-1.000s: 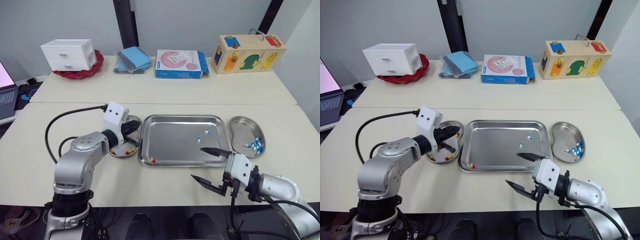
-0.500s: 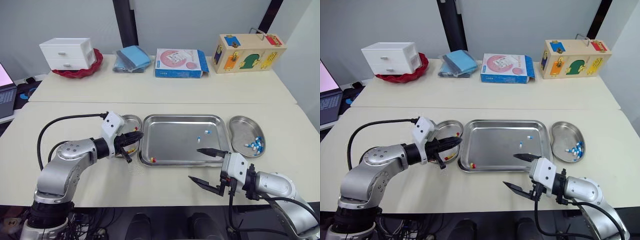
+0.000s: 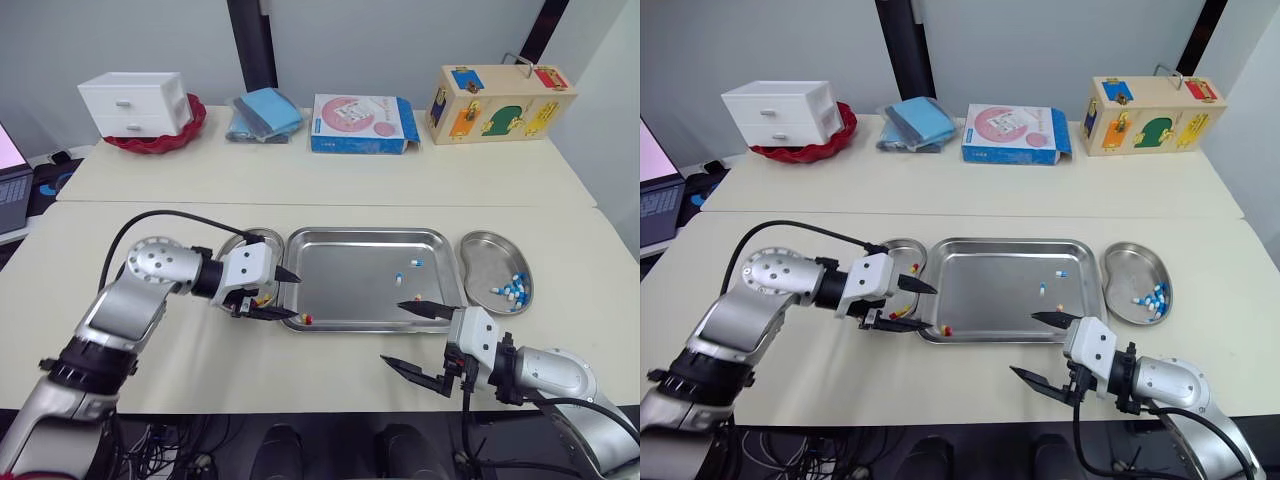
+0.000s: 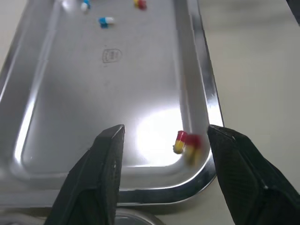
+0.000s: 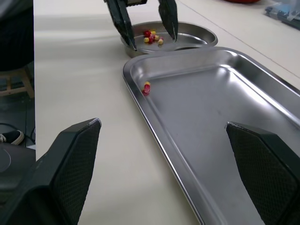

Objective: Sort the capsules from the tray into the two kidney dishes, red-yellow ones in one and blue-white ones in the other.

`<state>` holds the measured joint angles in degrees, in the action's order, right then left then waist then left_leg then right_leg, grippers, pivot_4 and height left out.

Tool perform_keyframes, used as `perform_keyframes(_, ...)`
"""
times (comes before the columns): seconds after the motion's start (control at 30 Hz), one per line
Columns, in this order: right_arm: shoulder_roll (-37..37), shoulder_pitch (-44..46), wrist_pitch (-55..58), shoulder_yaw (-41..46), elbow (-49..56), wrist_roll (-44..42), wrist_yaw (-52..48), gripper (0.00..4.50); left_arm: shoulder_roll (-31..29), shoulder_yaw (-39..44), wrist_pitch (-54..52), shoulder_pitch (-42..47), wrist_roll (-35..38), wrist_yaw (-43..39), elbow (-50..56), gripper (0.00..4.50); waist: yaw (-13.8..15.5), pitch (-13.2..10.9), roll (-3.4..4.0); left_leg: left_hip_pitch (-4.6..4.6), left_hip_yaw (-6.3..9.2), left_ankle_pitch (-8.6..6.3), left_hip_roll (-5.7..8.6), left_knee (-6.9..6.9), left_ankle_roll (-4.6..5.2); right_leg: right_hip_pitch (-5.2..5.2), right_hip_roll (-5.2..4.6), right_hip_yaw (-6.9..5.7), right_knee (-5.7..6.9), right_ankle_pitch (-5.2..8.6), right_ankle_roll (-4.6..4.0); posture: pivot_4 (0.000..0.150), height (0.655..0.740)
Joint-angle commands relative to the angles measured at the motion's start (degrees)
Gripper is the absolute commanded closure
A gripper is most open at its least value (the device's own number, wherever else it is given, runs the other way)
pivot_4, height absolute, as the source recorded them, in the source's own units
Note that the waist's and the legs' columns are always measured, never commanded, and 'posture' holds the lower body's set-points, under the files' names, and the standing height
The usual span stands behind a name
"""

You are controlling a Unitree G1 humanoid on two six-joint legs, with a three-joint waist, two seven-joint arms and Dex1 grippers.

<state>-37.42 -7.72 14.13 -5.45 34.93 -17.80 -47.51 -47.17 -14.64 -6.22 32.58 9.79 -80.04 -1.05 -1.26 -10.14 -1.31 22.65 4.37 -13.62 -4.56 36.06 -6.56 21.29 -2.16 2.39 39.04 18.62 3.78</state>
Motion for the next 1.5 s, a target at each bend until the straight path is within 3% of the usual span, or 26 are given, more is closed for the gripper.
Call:
perform_keyframes(0.03,-0.67,0.10,0.39,1.23,3.49,-1.47,0.01,0.00,1.56,-3.34,6.23,3.07,-3.54,-2.55,-3.53,1.63,-0.10,0.00,0.00,0.05,0.01,0.00,0.00,0.00,0.00,0.04,0.00,0.00,0.00,0.00,0.00,0.150,0.7078)
perform_keyframes(0.4,-1.49,-1.23,2.35,2.58,5.36,-1.81,0.62,0.00,5.43,-10.12,17.97,10.99,-13.02,-5.43,-12.63,1.63,-0.24,-0.01,0.00,0.12,0.04,0.00,0.00,-0.01,0.00,0.11,0.02,-0.04,0.02,0.00,0.00,0.150,0.7078)
perform_keyframes(0.77,-5.30,-6.05,2.29,9.16,6.43,-4.22,-1.23,0.00,4.91,-10.93,13.71,9.59,-13.64,-9.08,-7.32,1.63,-0.26,-0.01,0.00,0.08,0.05,0.00,0.00,0.01,0.00,0.06,0.01,-0.04,0.05,0.00,0.00,0.150,0.7078)
perform_keyframes(1.1,-6.57,-10.70,-3.13,17.12,3.09,-2.90,-3.11,0.00,5.78,-12.25,14.68,9.78,-17.69,-7.66,-9.08,1.63,-0.41,0.00,0.01,0.04,0.05,0.00,0.00,0.01,0.01,0.03,0.02,-0.03,0.05,0.00,0.00,0.150,0.7078)
perform_keyframes(1.33,-6.74,-10.40,-2.79,17.52,3.34,-3.40,-3.39,0.00,5.28,-13.33,14.89,10.07,-18.84,-8.40,-10.25,1.63,-0.56,0.01,0.03,0.02,0.05,0.00,0.00,0.00,0.01,0.02,0.03,-0.02,0.06,0.00,0.00,0.150,0.7078)
perform_keyframes(1.43,-6.70,-10.36,-2.41,17.44,3.61,-3.48,-3.22,0.00,4.90,-13.83,14.09,9.49,-19.15,-9.08,-9.79,2.20,-0.57,0.01,0.03,0.00,0.05,0.00,0.00,0.00,0.01,0.01,0.03,-0.01,0.06,0.00,0.00,0.150,0.7078)
perform_keyframes(1.5,-6.68,-10.25,-2.11,17.40,3.78,-3.54,-3.05,0.00,4.48,-14.40,13.48,8.77,-19.73,-9.61,-9.46,2.84,-0.57,0.01,0.03,0.00,0.05,0.00,0.00,0.00,0.01,0.00,0.04,-0.01,0.07,0.00,0.00,0.150,0.7078)
